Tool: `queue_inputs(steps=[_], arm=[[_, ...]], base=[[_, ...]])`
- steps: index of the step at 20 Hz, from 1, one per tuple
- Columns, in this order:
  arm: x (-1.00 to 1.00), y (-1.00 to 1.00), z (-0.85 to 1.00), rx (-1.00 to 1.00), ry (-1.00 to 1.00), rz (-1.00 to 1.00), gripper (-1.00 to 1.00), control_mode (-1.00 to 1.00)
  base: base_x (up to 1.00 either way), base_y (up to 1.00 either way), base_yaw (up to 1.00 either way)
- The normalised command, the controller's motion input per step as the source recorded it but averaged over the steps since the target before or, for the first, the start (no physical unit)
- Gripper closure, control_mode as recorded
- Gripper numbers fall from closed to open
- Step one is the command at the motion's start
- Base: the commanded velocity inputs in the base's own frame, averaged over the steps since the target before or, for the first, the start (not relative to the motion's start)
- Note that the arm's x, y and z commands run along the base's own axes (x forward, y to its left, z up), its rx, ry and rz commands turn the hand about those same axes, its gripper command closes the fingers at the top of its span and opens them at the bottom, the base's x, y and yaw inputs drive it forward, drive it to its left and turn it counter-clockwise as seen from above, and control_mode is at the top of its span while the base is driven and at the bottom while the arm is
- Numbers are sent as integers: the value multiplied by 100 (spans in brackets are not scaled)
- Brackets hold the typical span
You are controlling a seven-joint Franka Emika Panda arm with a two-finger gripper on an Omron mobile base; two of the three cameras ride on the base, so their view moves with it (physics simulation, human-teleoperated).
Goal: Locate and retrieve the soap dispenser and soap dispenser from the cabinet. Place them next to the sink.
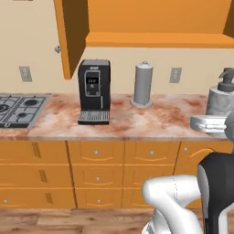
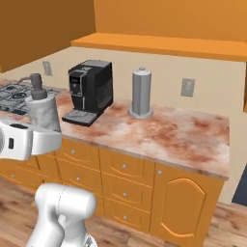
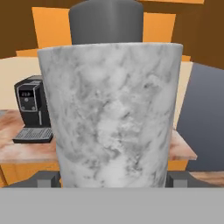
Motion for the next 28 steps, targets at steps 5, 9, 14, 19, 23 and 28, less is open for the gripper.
queue_inputs(steps=[5, 9, 14, 19, 23, 28], arm=[[0, 0, 0, 0, 0, 0, 100, 100], [0, 0, 0, 0, 0, 0, 100, 100], [0, 0, 0, 0, 0, 0, 100, 100], [0, 0, 0, 0, 0, 0, 100, 100], [0, 0, 0, 0, 0, 0, 100, 100], [0, 0, 0, 0, 0, 0, 100, 100]], base=[[-24, 25, 42], [-8, 25, 47], [0, 17, 50], [0, 11, 50], [0, 15, 50], [0, 20, 50]])
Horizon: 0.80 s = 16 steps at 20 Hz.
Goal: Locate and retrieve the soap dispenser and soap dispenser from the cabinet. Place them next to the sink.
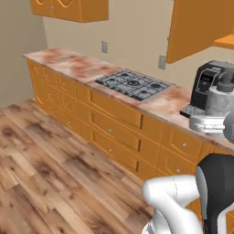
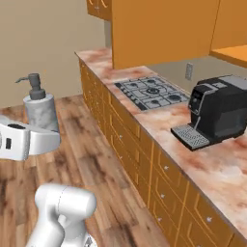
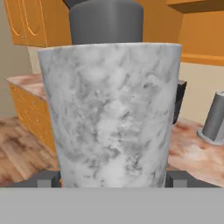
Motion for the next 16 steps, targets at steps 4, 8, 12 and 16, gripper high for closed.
queue_inputs(steps=[4, 8, 12, 16], arm=[[0, 0, 0, 0, 0, 0, 100, 100], [0, 0, 0, 0, 0, 0, 100, 100], [0, 0, 0, 0, 0, 0, 100, 100], [0, 0, 0, 0, 0, 0, 100, 100]], base=[[0, 21, 50], [-2, 24, 50], [-2, 24, 50], [-3, 24, 50]])
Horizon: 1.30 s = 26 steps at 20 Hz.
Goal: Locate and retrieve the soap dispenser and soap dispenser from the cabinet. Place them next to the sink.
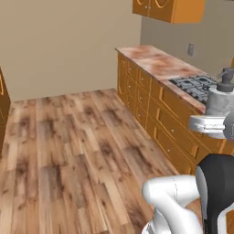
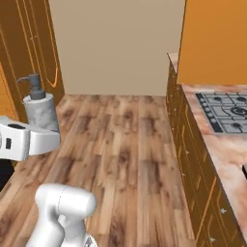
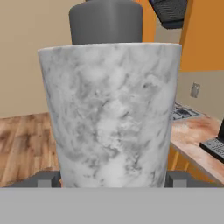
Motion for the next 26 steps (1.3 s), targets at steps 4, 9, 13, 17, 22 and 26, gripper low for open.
queue_inputs(steps=[4, 9, 13, 17, 22, 26], arm=[[0, 0, 0, 0, 0, 0, 100, 100], [0, 0, 0, 0, 0, 0, 100, 100], [0, 0, 0, 0, 0, 0, 100, 100], [0, 0, 0, 0, 0, 0, 100, 100], [0, 0, 0, 0, 0, 0, 100, 100], [0, 0, 0, 0, 0, 0, 100, 100]], base=[[-3, 25, 50], [-2, 24, 50], [-3, 28, 50], [-5, 31, 50], [-5, 32, 50], [-5, 32, 50]])
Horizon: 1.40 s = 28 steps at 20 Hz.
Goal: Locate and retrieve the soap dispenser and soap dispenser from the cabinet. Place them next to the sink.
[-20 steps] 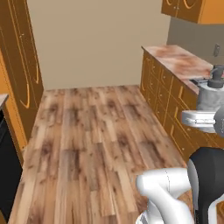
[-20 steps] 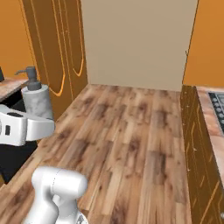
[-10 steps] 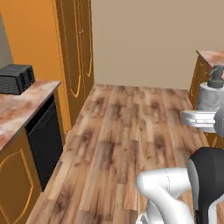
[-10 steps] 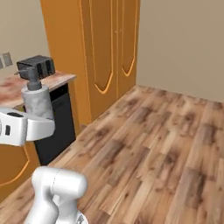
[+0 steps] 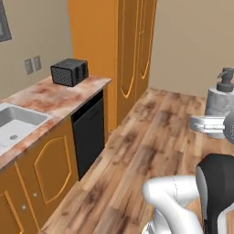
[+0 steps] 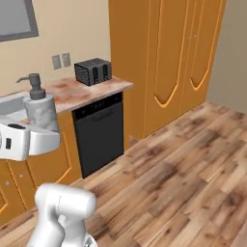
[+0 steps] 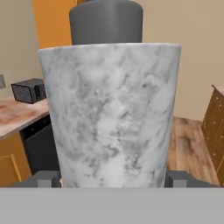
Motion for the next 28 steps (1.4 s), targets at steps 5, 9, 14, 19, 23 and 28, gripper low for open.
queue_inputs(steps=[5, 9, 14, 19, 23, 28], arm=[[0, 0, 0, 0, 0, 0, 100, 100], [0, 0, 0, 0, 0, 0, 100, 100], [0, 0, 0, 0, 0, 0, 100, 100], [0, 0, 0, 0, 0, 0, 100, 100], [0, 0, 0, 0, 0, 0, 100, 100], [0, 0, 0, 0, 0, 0, 100, 100]], base=[[-5, 32, 50], [-5, 31, 50], [-5, 31, 50], [-5, 32, 50], [-6, 34, 49], [-7, 36, 47]])
